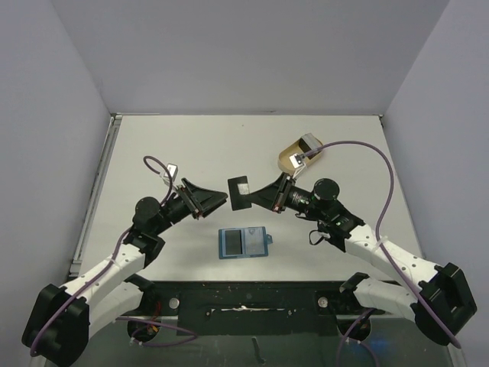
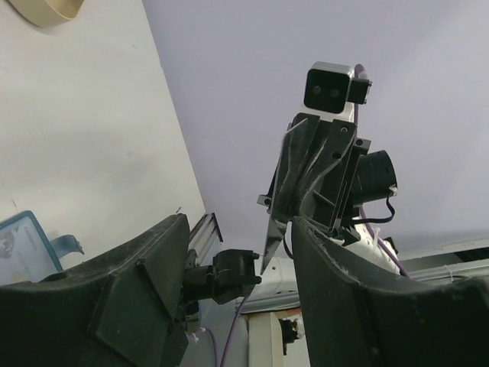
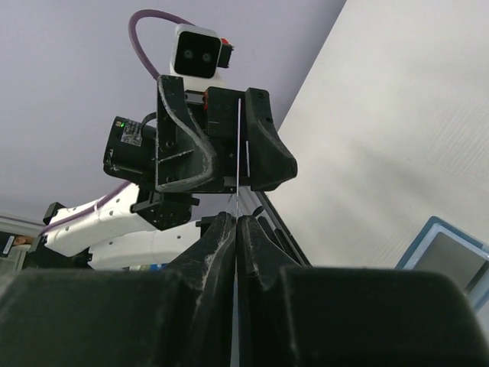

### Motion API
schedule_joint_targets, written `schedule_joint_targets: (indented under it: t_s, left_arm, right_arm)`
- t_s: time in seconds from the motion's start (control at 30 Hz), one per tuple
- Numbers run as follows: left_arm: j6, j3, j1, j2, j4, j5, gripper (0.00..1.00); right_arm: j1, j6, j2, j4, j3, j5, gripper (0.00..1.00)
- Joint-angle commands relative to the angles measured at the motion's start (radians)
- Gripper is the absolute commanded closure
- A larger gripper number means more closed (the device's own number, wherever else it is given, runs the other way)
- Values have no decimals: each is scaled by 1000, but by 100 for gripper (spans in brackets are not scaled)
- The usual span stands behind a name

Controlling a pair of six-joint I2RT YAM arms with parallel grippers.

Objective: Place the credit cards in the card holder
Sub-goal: Pick up the credit card from the storage box.

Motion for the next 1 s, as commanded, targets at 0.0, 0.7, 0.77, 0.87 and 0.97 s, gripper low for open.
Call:
schedule_joint_targets:
  t_s: [0.0, 0.7, 0.77, 0.87, 0.97]
  left_arm:
    - [-28, 2, 2, 27, 135, 41, 48]
    - [-39, -29, 3, 85, 180, 37, 100]
    - [-36, -32, 3, 93, 185, 40, 100]
    - [3, -19, 4, 95, 104, 39, 100]
    - [51, -16, 5, 91, 19, 31, 100]
  right_arm:
    - [11, 32, 21, 115, 5, -38, 99]
    - [20, -91, 85, -71, 33, -24, 81]
    - [17, -119, 76, -117, 43, -17, 74]
    - [9, -166, 53, -207, 56, 20, 65]
    - [-9, -231, 29, -284, 57, 67, 59]
